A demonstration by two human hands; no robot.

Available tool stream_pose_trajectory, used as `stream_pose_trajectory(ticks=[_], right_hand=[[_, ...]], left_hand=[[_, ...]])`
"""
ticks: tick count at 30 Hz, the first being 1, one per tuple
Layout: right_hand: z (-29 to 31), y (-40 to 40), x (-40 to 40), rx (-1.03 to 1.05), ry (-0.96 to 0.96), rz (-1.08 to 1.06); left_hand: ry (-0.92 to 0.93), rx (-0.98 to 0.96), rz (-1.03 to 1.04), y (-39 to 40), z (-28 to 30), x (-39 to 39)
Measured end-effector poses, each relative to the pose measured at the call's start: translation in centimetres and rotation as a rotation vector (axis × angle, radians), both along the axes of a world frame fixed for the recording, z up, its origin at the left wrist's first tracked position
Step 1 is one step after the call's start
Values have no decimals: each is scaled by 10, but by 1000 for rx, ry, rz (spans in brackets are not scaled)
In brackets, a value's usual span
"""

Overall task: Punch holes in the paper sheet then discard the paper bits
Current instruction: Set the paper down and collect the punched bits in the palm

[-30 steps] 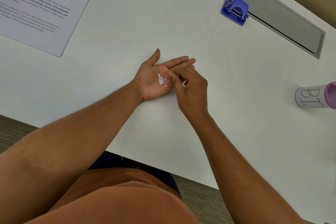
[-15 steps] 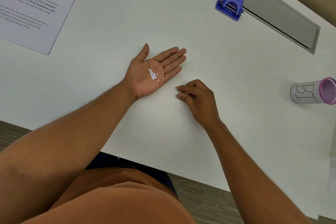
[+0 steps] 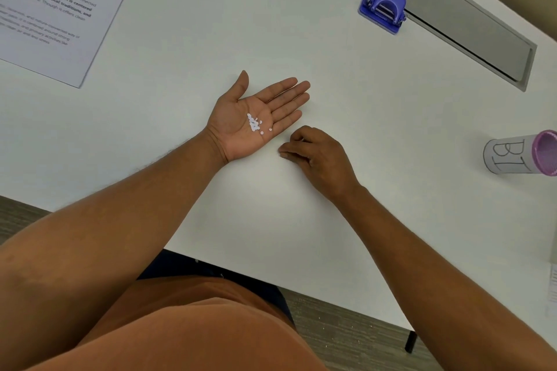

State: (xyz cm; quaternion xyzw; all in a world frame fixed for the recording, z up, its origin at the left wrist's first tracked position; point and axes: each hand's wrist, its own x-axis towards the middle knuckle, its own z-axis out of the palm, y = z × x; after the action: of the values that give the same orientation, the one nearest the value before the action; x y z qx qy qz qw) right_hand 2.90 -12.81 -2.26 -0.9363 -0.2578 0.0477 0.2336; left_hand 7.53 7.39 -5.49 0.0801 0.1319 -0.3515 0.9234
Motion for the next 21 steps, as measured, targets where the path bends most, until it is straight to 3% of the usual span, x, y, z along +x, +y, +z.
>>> stream_pose_trajectory(ticks=[6, 11, 16, 21], right_hand=[[-11, 10, -15, 5, -95, -89], [-5, 23, -17, -63, -25, -151], [28, 45, -10, 166, 17, -301], [57, 78, 9, 241, 22, -308]], left_hand=[[5, -7, 5, 0, -1, 1], [-1, -13, -4, 0, 0, 1], [7, -26, 1, 0, 7, 1], [22, 64, -6, 1, 5, 1]])
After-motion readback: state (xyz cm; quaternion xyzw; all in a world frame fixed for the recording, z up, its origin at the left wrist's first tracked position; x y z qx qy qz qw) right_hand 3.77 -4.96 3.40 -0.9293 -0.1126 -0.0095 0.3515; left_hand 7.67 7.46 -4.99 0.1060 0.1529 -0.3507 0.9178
